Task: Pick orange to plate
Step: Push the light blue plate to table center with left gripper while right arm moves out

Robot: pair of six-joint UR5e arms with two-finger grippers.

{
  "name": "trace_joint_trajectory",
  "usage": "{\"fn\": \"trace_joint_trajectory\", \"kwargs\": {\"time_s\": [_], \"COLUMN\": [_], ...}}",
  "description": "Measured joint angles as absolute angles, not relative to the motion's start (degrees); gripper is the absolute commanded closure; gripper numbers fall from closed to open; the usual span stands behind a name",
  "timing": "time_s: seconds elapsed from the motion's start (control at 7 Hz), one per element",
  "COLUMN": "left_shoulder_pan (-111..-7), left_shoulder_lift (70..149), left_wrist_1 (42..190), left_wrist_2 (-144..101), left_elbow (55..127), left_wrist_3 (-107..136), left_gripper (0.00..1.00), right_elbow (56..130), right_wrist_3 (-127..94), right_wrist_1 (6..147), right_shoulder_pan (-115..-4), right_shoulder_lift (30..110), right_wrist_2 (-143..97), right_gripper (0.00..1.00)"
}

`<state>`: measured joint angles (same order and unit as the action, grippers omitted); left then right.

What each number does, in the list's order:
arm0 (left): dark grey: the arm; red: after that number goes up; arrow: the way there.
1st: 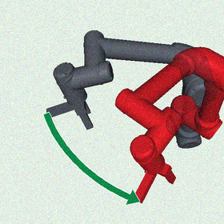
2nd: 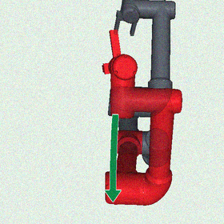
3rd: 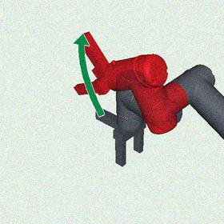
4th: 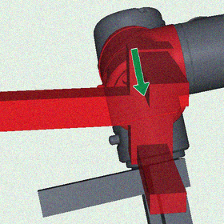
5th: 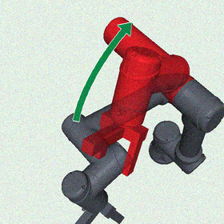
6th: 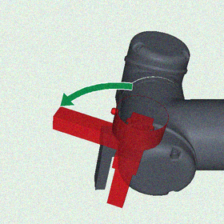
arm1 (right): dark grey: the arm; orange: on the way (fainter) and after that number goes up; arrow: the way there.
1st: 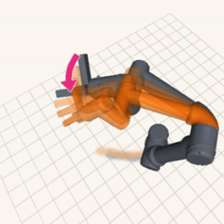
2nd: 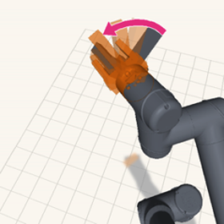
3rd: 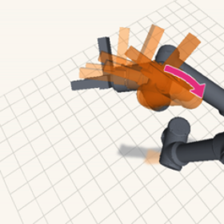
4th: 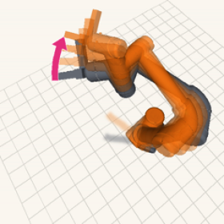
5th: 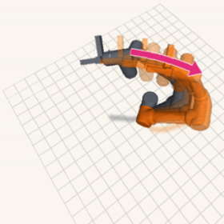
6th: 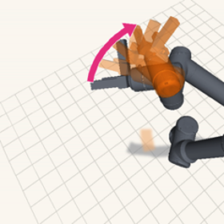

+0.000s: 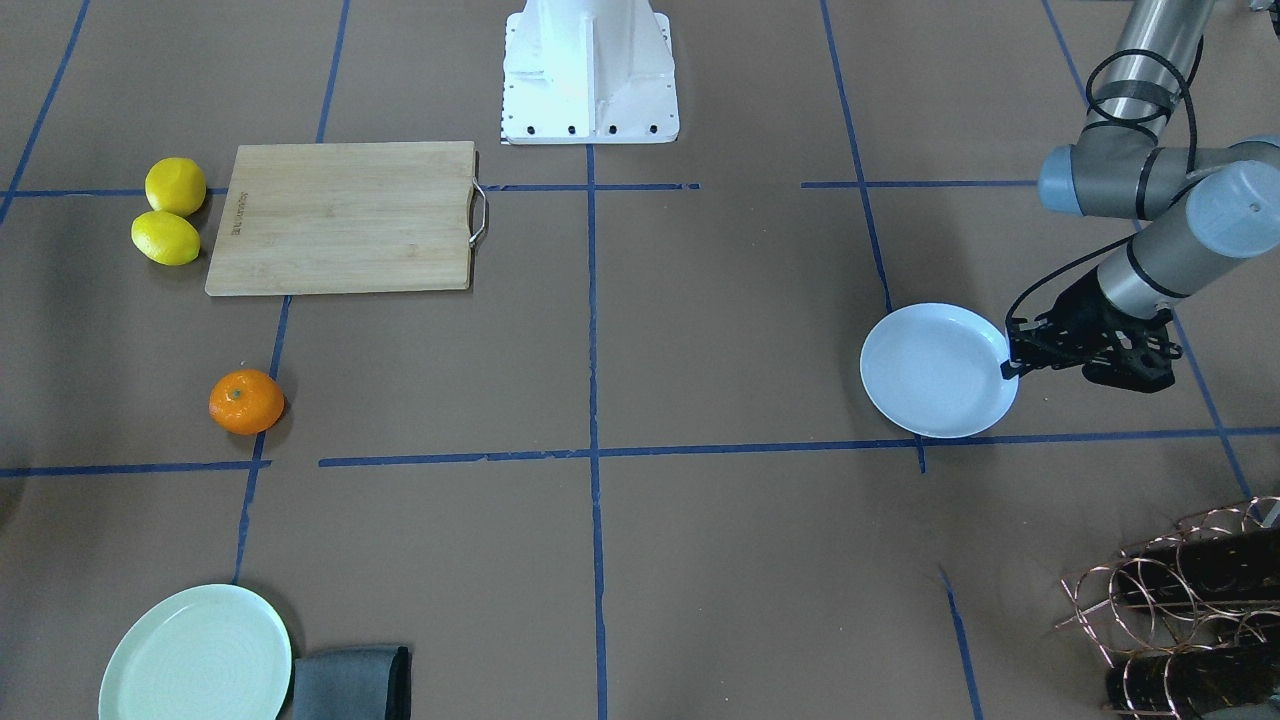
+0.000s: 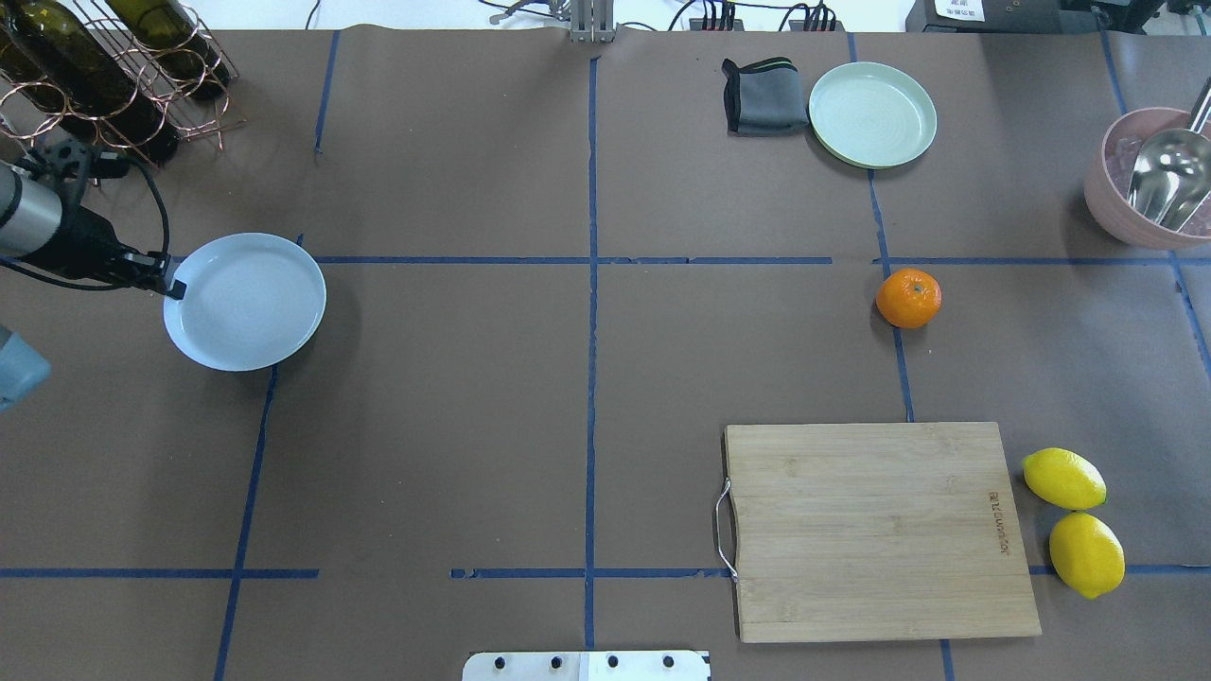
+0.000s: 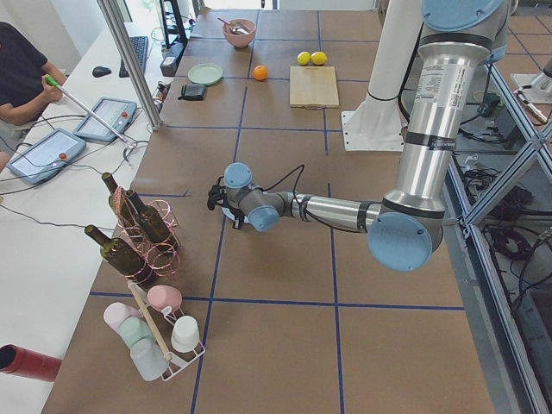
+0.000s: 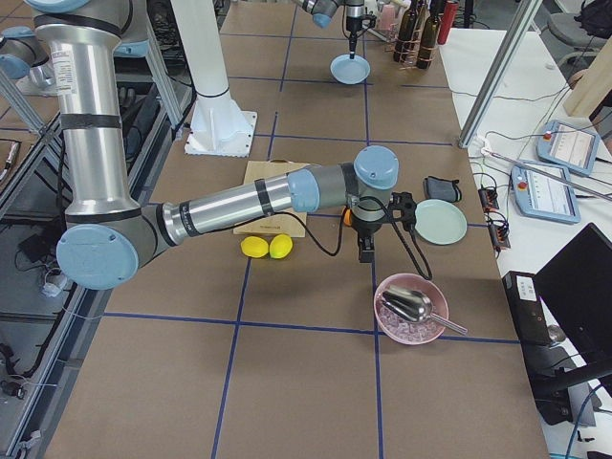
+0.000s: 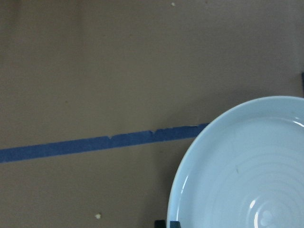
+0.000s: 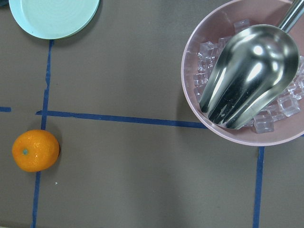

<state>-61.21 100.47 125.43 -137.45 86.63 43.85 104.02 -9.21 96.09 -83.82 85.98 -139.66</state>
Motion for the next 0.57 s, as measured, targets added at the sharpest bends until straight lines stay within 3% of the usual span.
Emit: {"fn": "trace_joint_trajectory", "kwargs": {"time_s": [0.29,0.57], "left_shoulder_pan": [-62.5,-56.0], "left_shoulder_lift": [106.3,114.1], "left_wrist_1": [118.3,116.7], "left_wrist_2": [-140.5,-138.8], "left_elbow": [88.9,89.1], "left_wrist_3": [49.0,66.0], "left_gripper": [1.00,1.00], "right_elbow": [103.6,103.4], "right_wrist_3": [-9.0,-9.5], "right_wrist_1": [96.1,96.1], "right_shoulder_pan": [-83.7,-82.9], "right_shoulder_lift": [86.0,85.8], "right_wrist_2": [-139.5,-139.0], "right_gripper": [0.00,0.00]}}
